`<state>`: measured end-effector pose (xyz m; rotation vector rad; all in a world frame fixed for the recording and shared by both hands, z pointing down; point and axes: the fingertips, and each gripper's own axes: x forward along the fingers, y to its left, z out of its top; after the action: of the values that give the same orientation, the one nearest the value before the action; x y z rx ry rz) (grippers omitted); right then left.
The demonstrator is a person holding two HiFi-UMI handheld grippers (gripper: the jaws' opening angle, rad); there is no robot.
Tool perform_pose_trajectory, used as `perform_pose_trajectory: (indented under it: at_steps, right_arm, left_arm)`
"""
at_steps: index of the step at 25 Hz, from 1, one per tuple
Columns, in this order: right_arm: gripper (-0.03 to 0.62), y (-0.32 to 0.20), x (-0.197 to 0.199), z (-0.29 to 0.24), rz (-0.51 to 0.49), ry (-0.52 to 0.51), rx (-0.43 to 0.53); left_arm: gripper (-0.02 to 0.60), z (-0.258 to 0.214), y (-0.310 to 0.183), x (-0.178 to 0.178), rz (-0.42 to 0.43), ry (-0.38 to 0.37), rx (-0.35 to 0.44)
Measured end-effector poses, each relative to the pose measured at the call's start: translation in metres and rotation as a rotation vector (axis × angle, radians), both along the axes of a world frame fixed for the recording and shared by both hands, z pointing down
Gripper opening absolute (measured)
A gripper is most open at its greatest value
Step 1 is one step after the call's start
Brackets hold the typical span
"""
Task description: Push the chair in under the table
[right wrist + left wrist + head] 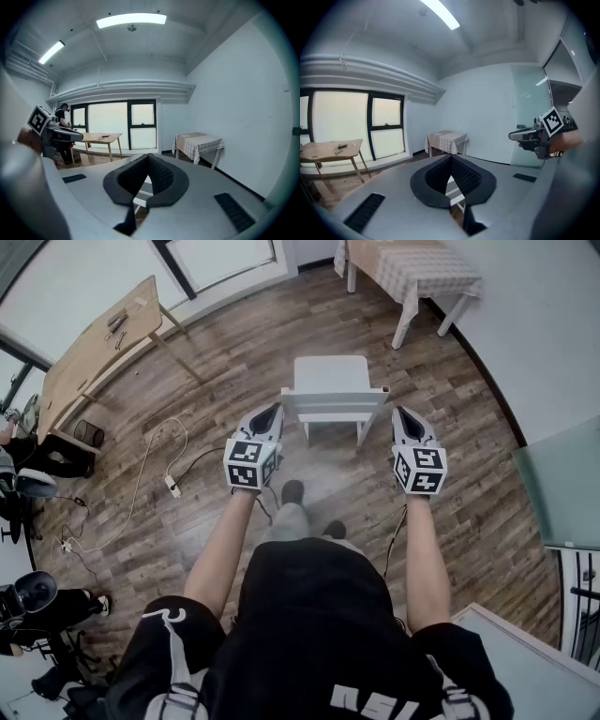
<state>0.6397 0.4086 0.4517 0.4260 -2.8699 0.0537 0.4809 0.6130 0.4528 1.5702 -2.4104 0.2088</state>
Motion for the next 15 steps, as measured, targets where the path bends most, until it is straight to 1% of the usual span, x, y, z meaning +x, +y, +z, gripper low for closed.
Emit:
perform_pose_trajectory:
  at_steps: [3, 10, 15]
  right_arm:
    - [0.014, -0.006, -0.002, 0.003, -0.002, 0.003, 0.000]
    - [0.014, -0.016, -0.014, 0.016, -0.022, 0.019, 0.003]
    - [0.014, -0.032, -0.026, 0.040, -0.026, 0.079, 0.015]
  left_arm:
    - [0.025, -0.001, -0.002, -0.004, -0.021, 0.014, 0.016]
    - [0.025, 0.021, -0.009, -0.015, -0.046, 0.026, -0.001]
    - [0.026, 0.048, -0.023, -0.030, -0.056, 0.064, -0.030]
